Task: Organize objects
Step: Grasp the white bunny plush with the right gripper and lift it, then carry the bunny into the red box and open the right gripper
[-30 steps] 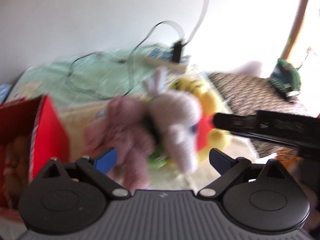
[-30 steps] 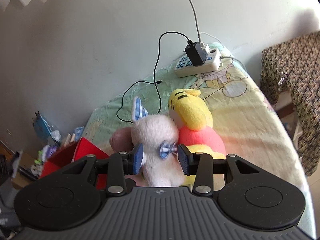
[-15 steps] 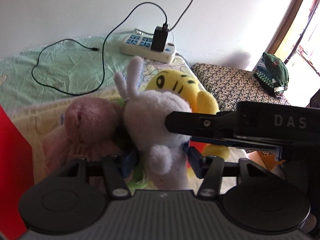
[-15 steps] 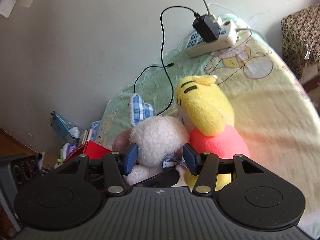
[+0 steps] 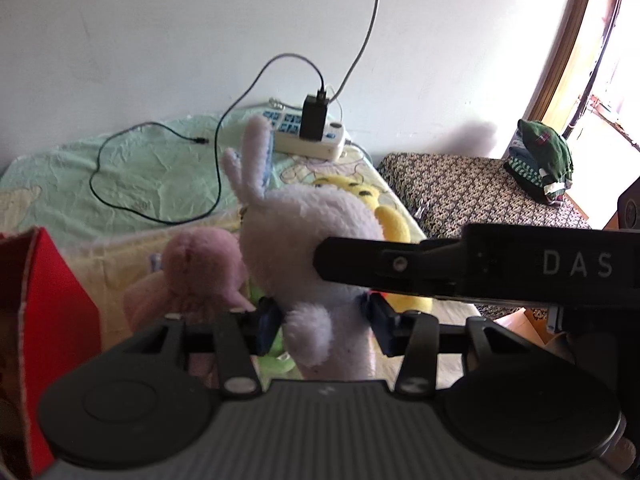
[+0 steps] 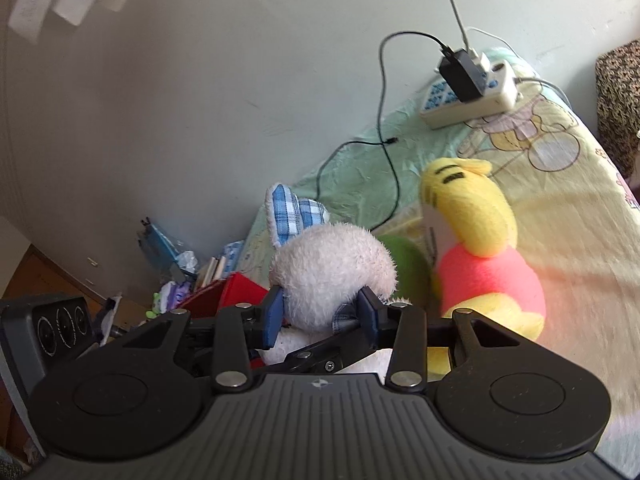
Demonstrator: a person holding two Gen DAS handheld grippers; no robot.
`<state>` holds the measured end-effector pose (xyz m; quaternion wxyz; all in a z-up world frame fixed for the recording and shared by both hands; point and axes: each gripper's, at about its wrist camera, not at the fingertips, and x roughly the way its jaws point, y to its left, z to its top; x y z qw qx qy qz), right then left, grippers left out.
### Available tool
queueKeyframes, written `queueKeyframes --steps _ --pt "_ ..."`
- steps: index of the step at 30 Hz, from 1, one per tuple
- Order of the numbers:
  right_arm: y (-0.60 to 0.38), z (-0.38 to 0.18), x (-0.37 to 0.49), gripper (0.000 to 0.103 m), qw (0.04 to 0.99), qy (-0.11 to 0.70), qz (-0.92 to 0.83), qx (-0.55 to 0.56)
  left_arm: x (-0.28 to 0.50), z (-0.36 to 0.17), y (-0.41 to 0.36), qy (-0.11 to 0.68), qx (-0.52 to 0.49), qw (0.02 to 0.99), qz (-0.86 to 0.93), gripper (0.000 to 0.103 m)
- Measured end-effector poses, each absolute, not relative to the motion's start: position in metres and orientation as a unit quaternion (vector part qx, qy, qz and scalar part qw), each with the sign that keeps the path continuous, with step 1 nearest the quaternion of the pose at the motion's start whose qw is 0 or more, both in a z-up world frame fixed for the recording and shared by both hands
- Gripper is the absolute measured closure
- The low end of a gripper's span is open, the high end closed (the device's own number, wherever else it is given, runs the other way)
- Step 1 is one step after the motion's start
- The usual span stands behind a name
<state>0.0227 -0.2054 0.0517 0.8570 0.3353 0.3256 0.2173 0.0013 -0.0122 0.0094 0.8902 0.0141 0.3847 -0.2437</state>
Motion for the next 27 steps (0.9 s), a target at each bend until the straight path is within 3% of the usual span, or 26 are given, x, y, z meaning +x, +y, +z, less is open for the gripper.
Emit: queueKeyframes --steps 8,14,27 --pt "-0.154 0.085 0.018 0.060 0.861 0.269 0.286 0.322 -0.031 0.053 0.044 0.324 0.006 0.924 -0.202 0.055" --pt "-0.081 0.090 0.038 0.060 0.849 0.271 0.328 0.312 -0.036 0.066 0.116 0.305 0.007 0.939 -0.158 0.055" --pt "0.106 0.029 0.099 0.062 0.775 0.377 0.329 0.386 -0.007 0.019 0.297 0.391 0.056 0.916 -0.074 0.054"
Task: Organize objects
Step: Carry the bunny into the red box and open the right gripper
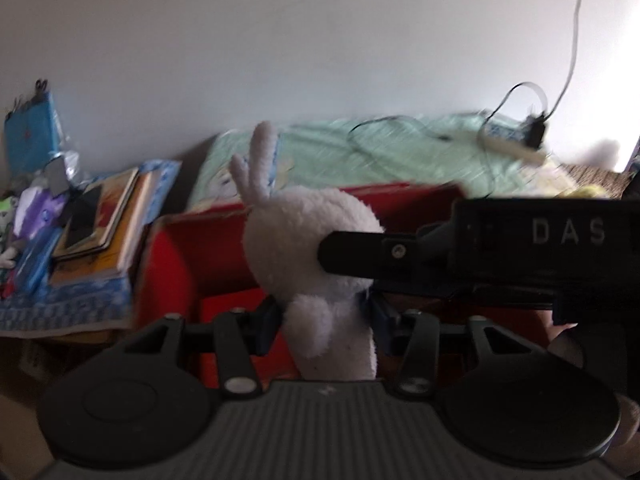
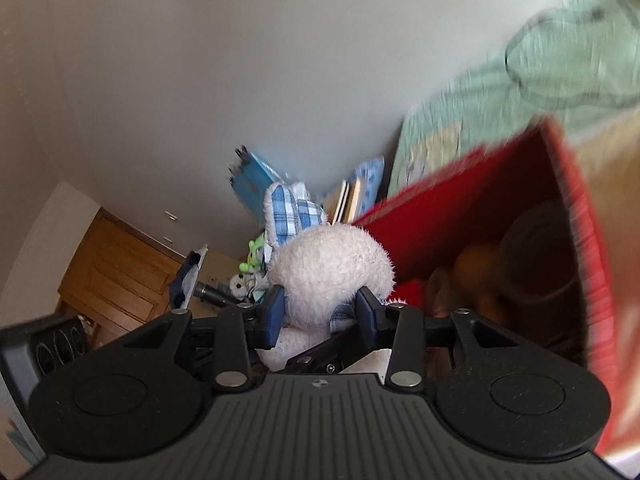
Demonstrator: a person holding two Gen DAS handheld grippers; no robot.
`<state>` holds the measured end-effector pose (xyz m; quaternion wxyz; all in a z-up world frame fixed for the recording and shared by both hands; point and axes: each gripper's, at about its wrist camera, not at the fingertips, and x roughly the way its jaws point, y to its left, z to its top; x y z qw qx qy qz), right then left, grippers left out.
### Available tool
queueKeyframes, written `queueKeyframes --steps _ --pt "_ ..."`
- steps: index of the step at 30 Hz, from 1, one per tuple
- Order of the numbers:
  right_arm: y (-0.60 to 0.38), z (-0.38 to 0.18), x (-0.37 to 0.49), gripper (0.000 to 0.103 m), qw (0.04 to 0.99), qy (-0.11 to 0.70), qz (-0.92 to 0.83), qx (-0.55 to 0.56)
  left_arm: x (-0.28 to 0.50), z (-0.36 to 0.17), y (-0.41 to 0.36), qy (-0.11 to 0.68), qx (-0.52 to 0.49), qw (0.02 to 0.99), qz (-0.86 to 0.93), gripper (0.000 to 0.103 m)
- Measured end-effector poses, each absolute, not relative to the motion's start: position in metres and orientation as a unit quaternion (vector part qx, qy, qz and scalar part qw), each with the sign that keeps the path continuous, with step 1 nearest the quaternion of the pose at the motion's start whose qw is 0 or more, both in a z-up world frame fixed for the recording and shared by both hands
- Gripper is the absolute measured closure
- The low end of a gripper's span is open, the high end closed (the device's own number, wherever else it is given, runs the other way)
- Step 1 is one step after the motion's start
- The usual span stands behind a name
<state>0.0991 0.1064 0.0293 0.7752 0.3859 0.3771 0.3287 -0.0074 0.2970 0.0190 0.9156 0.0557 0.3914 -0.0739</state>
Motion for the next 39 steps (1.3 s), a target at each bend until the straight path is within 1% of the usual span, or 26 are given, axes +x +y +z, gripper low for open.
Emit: queueKeyframes --steps 7,10,12,14,15,16,20,24,32,39 --pt "0.155 0.014 0.096 0.063 0.750 0.437 0.279 0.412 0.005 -0.006 0.341 0.428 0.084 0.897 -0.078 0.051" --pt "0.165 0.006 0.096 0.063 0.739 0.461 0.257 0.419 0.000 -0.006 0.351 0.423 0.090 0.898 -0.080 0.050" --pt "0.169 0.000 0.091 0.063 0.735 0.473 0.240 0.423 -0.004 -0.004 0.358 0.413 0.099 0.902 -0.079 0.047" --pt "0.175 -0.002 0.091 0.061 0.734 0.480 0.233 0.419 -0.007 -0.001 0.366 0.404 0.097 0.906 -0.082 0.040" --pt "0.179 -0.004 0.092 0.060 0.733 0.481 0.236 0.419 -0.008 0.001 0.370 0.400 0.094 0.908 -0.084 0.039" --pt "0.181 -0.003 0.092 0.060 0.734 0.480 0.237 0.417 -0.009 0.001 0.374 0.397 0.093 0.909 -0.084 0.037" --pt "0.184 -0.003 0.092 0.061 0.740 0.477 0.239 0.410 -0.010 0.000 0.382 0.401 0.081 0.909 -0.086 0.040" --pt "0.179 -0.004 0.088 0.061 0.736 0.480 0.238 0.415 -0.010 0.000 0.381 0.402 0.081 0.908 -0.080 0.040" --pt "0.155 0.026 0.067 0.061 0.799 0.432 0.218 0.358 -0.005 0.003 0.369 0.421 0.073 0.903 -0.056 0.040" --pt "0.122 0.048 0.048 0.060 0.845 0.392 0.204 0.301 -0.010 0.015 0.331 0.424 0.094 0.900 -0.030 0.040"
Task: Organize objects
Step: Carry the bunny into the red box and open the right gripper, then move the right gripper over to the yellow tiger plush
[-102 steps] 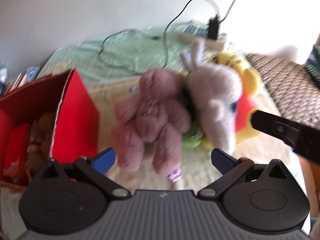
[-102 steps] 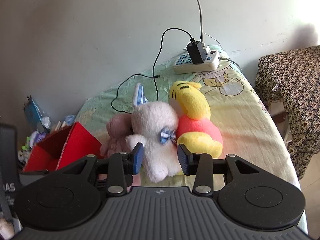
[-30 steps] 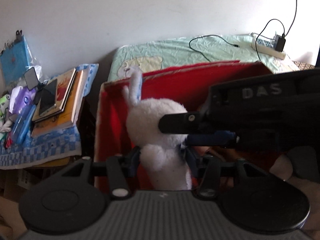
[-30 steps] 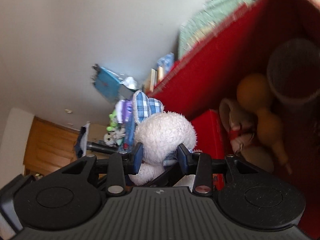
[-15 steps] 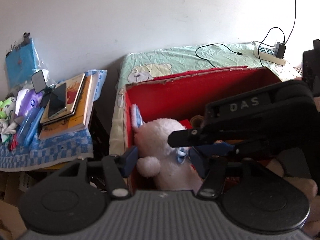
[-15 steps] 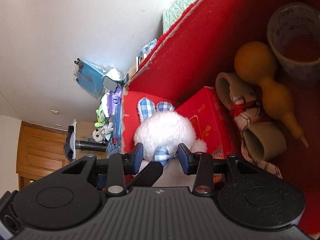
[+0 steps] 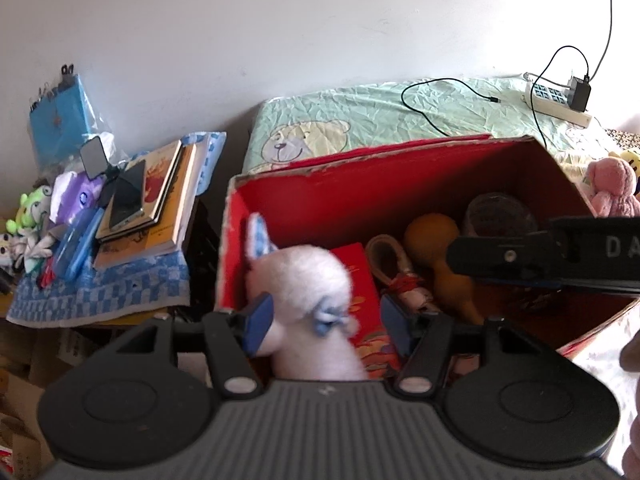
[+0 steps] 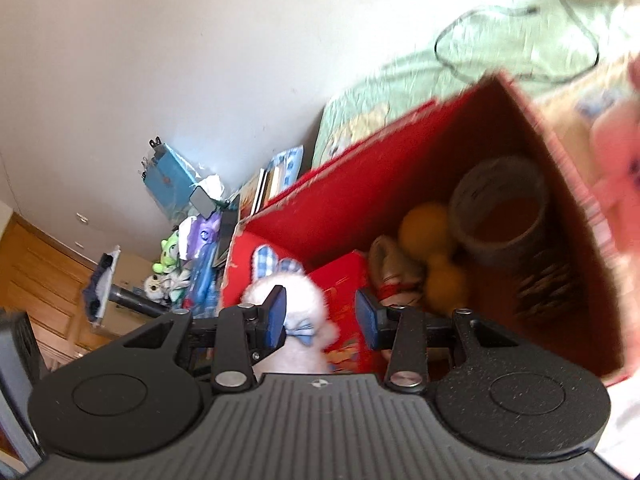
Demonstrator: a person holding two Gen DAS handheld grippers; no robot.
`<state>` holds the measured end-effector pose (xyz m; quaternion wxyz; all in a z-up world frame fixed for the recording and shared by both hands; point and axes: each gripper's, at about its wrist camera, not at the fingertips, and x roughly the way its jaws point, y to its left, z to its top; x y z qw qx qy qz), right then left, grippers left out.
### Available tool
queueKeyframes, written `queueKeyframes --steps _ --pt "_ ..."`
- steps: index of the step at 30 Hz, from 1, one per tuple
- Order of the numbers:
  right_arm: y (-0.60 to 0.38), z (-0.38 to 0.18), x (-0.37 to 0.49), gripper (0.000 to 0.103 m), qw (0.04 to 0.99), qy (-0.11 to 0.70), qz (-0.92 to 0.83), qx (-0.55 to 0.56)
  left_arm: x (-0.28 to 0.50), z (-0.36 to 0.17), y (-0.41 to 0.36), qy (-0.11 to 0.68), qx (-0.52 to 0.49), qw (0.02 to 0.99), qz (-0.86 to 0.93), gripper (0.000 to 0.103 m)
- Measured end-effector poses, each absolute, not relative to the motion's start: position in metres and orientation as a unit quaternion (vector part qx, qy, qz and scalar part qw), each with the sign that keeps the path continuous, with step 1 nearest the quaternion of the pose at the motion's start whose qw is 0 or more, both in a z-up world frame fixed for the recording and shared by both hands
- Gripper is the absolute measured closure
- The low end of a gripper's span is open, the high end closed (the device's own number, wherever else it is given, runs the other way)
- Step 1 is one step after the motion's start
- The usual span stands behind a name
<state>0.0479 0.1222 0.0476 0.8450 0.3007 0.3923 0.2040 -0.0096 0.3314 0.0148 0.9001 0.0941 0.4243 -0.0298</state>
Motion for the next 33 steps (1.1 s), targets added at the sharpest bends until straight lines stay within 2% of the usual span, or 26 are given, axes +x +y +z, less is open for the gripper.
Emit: queueKeyframes --steps 18,33 --pt "-0.008 0.077 0.005 0.060 0.887 0.356 0.213 0.202 -0.047 0.037 0.181 0.428 0.062 0.902 -0.014 0.040" --pt "-0.099 0.058 -0.008 0.060 0.889 0.370 0.151 0.223 -0.050 0.023 0.064 0.447 0.103 0.886 -0.075 0.039"
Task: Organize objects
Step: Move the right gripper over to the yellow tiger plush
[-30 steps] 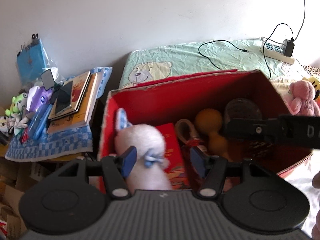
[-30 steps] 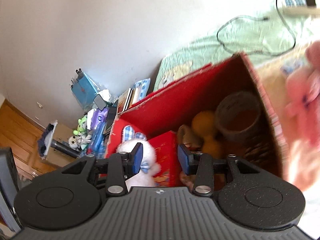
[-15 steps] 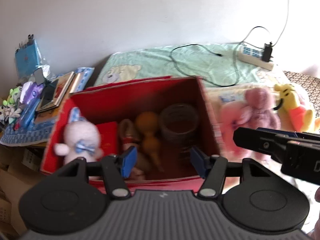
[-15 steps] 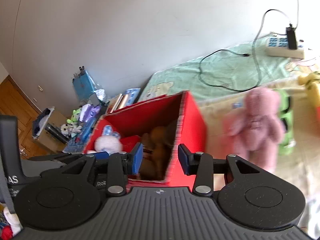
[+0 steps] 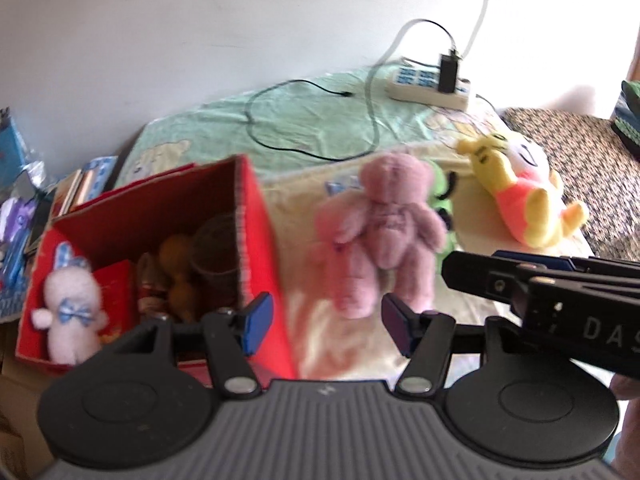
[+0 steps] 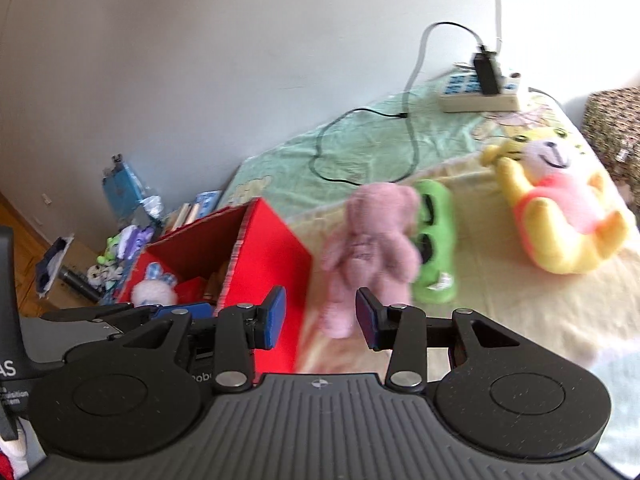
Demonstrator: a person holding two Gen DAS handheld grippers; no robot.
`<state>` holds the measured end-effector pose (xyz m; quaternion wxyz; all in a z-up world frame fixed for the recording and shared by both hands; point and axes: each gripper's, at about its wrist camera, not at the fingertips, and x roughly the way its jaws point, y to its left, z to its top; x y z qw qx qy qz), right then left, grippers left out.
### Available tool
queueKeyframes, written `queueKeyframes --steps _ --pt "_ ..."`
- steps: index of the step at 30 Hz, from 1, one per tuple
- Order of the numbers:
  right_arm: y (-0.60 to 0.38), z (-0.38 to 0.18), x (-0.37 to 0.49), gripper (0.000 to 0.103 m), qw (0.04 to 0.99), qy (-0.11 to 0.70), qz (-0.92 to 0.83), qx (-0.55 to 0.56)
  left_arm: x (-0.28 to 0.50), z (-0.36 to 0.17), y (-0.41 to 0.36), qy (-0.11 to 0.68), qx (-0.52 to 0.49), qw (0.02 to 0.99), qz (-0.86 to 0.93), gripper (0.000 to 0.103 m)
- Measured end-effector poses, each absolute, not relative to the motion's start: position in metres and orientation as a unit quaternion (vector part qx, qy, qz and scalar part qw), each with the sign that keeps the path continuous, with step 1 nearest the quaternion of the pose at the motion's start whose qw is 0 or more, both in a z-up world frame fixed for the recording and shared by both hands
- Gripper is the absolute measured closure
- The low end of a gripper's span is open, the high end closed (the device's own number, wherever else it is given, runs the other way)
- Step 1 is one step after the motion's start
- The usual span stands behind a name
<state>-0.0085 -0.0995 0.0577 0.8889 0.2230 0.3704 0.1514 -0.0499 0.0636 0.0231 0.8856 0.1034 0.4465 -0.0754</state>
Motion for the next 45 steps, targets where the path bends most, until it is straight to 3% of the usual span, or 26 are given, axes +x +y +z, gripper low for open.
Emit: queueKeyframes --steps 27,37,45 --pt "-0.201 0.014 -0.022 0.060 0.865 0.411 0.052 0.283 -0.038 -0.030 -0.040 0.506 0.143 0.835 -0.163 0.031" --pt "-0.237 0.000 -0.018 0.060 0.847 0.404 0.032 0.345 -0.030 -0.030 -0.059 0.491 0.146 0.835 -0.199 0.028" --pt "-0.276 -0.001 -0.010 0.054 0.837 0.368 0.015 0.405 -0.013 -0.018 -0.069 0.472 0.103 0.836 -0.260 0.021"
